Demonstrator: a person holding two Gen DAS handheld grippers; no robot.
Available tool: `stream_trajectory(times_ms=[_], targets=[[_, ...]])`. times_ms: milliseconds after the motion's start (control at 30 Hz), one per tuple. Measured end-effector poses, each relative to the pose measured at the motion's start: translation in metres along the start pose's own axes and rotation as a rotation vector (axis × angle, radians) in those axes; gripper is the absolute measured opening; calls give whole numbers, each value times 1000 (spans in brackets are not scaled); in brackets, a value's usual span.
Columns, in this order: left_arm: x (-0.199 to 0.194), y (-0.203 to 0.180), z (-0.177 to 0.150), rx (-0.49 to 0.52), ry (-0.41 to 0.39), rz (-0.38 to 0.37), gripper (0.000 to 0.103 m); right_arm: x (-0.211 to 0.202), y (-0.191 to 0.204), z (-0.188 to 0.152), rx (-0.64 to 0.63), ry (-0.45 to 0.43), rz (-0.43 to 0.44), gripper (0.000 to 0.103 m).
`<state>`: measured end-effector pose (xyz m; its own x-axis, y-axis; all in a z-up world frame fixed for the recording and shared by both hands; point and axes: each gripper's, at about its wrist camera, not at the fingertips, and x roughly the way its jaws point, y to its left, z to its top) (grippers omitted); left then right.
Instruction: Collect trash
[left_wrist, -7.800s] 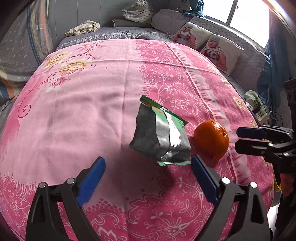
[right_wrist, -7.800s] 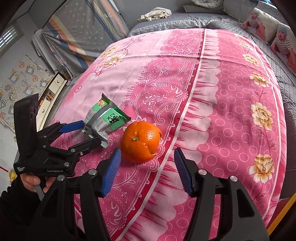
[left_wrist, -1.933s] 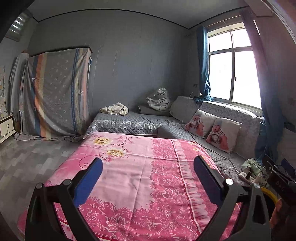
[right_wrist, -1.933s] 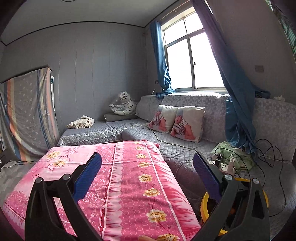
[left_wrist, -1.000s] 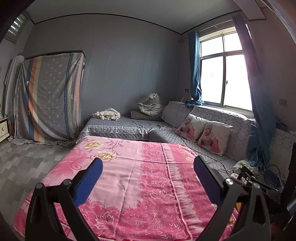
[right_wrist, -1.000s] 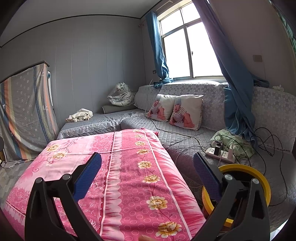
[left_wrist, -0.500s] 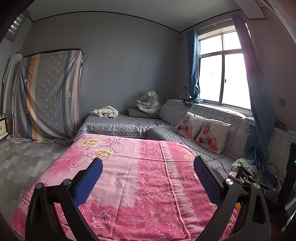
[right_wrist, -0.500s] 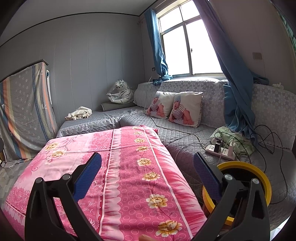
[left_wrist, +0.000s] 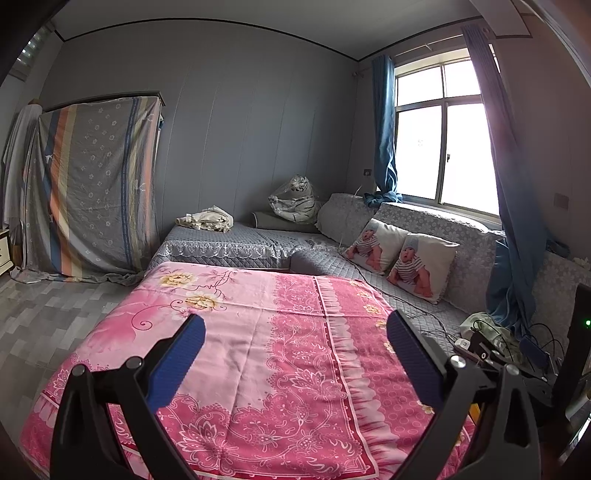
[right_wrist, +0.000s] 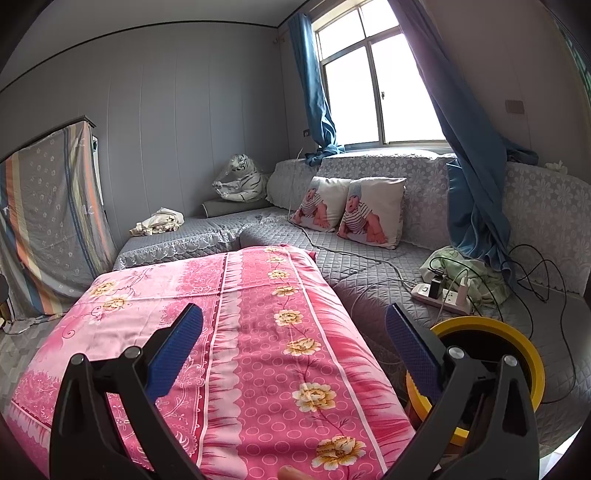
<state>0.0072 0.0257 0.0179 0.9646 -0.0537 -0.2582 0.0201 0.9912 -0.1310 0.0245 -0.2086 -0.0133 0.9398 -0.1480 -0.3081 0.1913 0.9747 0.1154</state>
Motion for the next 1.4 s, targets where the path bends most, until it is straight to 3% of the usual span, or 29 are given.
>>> stream_trajectory(times_ms=[1400], targets=[[7,-1,-4,1,34,-25,95,7,1,-7,5,37,9,95]])
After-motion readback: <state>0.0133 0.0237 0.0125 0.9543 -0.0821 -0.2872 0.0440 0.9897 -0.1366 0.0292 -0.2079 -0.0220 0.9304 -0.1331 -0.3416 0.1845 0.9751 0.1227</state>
